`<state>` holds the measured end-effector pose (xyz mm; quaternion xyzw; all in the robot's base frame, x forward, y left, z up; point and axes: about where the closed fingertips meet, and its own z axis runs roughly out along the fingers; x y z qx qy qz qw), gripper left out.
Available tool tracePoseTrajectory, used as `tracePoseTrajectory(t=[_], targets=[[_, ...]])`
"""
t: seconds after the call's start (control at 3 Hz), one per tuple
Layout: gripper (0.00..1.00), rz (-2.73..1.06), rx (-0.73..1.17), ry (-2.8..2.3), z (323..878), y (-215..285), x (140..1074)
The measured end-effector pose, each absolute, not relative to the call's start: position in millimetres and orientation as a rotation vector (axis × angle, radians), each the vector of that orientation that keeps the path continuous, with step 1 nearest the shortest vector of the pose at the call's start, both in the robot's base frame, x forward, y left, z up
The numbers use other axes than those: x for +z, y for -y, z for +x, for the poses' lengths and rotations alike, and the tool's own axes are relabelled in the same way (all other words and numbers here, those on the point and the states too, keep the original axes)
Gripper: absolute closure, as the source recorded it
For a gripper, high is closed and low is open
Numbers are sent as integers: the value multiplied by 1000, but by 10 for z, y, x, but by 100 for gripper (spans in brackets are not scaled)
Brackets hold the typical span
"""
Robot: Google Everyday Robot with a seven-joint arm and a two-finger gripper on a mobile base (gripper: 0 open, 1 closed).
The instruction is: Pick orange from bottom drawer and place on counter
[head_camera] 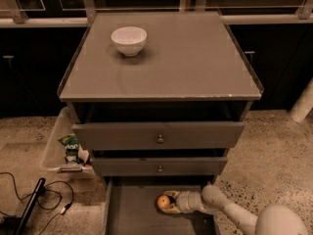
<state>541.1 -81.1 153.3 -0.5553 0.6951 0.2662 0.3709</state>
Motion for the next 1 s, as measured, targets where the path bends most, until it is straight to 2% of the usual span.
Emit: tracePoseTrajectory(t=[0.33, 1.0], targets=[[100, -1428, 651, -1729, 5398, 842, 1927], [100, -1492, 453, -1589, 5132, 1162, 3407]])
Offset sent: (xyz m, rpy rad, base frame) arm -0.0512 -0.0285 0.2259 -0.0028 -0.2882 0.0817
